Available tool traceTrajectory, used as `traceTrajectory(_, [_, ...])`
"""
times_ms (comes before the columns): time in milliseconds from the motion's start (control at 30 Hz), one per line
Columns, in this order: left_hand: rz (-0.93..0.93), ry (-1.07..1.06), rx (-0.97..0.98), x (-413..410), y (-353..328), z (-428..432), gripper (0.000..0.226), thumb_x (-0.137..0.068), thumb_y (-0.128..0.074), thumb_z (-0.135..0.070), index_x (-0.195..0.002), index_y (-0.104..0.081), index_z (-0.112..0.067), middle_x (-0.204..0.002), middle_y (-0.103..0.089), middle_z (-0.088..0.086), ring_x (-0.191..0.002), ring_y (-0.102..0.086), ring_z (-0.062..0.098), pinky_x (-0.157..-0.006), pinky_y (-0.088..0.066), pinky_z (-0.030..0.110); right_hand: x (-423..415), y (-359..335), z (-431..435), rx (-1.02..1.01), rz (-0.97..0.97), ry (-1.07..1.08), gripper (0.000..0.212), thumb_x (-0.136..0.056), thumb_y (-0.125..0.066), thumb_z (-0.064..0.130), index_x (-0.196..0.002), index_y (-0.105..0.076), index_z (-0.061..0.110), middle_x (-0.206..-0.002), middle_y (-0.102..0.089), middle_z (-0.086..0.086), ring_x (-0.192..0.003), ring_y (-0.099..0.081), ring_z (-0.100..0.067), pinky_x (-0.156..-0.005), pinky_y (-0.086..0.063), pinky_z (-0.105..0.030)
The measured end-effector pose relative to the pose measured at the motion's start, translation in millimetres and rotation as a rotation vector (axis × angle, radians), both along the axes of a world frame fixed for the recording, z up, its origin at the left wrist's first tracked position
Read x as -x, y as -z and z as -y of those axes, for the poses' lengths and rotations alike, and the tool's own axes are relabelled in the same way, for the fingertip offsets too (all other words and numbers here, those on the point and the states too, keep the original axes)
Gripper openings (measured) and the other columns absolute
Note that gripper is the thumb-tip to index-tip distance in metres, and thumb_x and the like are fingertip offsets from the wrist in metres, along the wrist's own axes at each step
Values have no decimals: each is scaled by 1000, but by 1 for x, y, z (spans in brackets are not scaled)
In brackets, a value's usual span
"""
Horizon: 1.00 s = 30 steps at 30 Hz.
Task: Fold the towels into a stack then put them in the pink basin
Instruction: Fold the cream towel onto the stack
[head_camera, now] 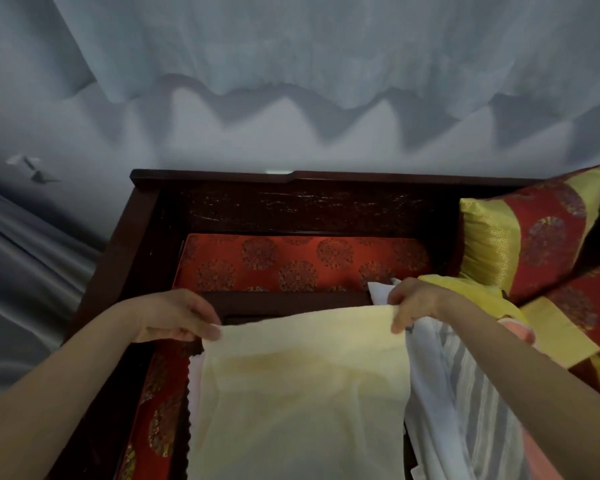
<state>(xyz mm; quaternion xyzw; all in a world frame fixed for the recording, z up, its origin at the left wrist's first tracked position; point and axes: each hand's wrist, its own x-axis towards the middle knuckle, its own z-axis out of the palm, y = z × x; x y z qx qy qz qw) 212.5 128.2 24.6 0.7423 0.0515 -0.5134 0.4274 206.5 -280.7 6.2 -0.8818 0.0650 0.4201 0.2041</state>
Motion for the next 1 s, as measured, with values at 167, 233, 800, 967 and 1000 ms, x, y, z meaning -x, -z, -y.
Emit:
traceTrajectory(167, [199,308,39,34,-75,10,29,-48,-87,-38,-69,-74,-23,-73,-70,-3,-75,-63,10,-69,-49,20,14,-79,14,-205,13,-97,33,-58,-83,4,-59,-54,20,-68,-54,1,-69,-51,-14,-60,-39,-27])
traceTrajectory(233, [274,343,101,42,-118,4,29,-50,-88,-38,-69,-72,-22,-71,-68,-4,-71,-61,8,-65,-46,18,23,-125,18,-360,48,-125,35,-59,-84,0,-62,-51,13,-66,-47,-2,-63,-45,-13,-54,-35,-25])
traceTrajectory(800, [1075,20,13,81,-230,-23,63,-30,-79,-74,-57,-70,-18,-76,-73,-4,-66,-67,7,-66,-51,17,57,-238,11,-623,568,-234,37,-62,-85,1,-59,-50,12,-87,-64,-4,-77,-58,-15,-72,-45,-29])
traceTrajectory(967, [1017,186,101,161,-163,-17,31,-58,-84,-46,-60,-63,-24,-78,-67,-7,-69,-67,11,-62,-53,22,110,-181,22,-629,312,-324,38,-68,-82,4,-64,-44,7,-121,-68,-2,-120,-57,-10,-99,-43,-19])
traceTrajectory(1000, [969,186,122,174,-146,-15,30,-60,-84,-43,-62,-63,-22,-78,-67,-7,-69,-67,11,-62,-53,23,120,-162,25,-632,235,-309,36,-70,-81,6,-65,-46,11,-119,-69,-1,-124,-55,-10,-102,-42,-22])
